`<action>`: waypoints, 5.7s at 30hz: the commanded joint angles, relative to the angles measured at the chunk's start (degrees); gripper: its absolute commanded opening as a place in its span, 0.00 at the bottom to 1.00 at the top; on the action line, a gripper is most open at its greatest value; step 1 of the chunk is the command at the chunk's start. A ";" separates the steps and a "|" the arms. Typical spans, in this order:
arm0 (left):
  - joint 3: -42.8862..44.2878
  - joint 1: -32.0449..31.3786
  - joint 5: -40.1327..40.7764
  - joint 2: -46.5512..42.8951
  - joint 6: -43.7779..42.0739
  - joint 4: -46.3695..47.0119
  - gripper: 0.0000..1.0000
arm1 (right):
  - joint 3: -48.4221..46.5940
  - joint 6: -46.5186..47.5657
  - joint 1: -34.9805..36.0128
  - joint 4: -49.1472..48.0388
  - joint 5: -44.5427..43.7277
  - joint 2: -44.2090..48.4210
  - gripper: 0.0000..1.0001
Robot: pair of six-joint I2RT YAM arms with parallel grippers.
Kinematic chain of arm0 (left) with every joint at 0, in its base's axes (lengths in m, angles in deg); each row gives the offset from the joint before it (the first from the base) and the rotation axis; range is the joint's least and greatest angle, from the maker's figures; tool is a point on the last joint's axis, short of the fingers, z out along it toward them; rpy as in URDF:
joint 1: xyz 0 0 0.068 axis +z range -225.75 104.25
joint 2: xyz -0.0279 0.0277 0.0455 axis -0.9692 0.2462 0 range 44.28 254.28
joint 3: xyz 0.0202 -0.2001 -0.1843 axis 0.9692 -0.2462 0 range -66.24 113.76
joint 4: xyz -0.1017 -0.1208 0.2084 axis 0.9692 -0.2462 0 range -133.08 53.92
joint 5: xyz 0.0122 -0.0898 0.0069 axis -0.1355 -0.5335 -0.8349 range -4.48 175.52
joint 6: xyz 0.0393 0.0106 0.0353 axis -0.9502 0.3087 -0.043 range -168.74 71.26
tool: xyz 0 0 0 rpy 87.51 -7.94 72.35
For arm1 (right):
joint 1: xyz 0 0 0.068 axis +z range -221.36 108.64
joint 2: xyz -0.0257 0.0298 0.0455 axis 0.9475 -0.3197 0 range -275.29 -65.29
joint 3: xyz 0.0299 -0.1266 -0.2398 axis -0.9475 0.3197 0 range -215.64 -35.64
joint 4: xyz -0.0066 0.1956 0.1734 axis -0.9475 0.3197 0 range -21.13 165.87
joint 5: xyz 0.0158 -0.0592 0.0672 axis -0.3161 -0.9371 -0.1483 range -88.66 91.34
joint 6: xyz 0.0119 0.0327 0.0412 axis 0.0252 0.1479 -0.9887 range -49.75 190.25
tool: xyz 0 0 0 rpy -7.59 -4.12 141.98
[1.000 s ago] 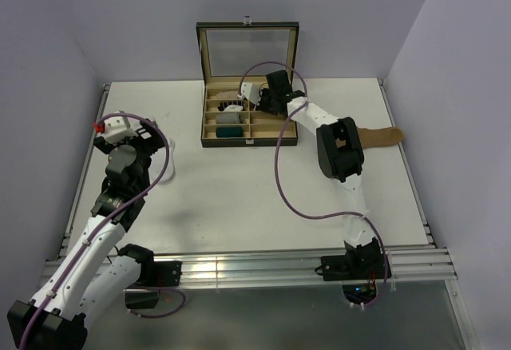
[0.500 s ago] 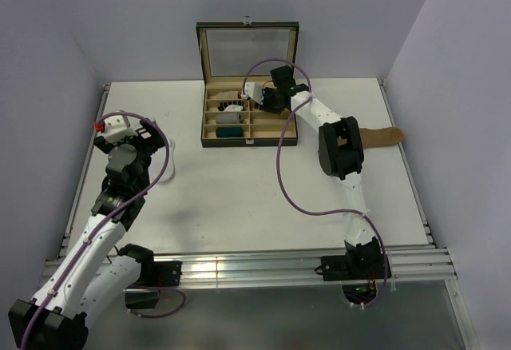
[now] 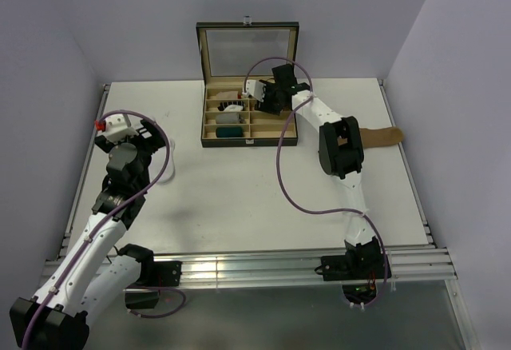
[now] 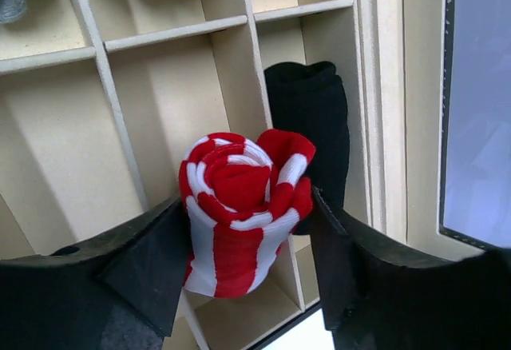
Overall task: Roll the socks
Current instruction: Place the sock in the storage box.
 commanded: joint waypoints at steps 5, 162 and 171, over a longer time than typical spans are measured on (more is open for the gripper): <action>0.69 0.44 -1.00 -0.26 0.58 1.47 0.97 | 1.96 -1.32 -0.37 5.69 3.50 0.67 0.68; 1.83 2.99 -9.70 0.71 2.95 -0.11 0.96 | 4.86 -18.28 3.15 0.33 5.44 9.28 0.00; 2.88 3.25 -8.04 -0.35 4.27 -2.30 0.97 | 20.33 -37.95 2.97 -14.08 -3.51 26.24 0.07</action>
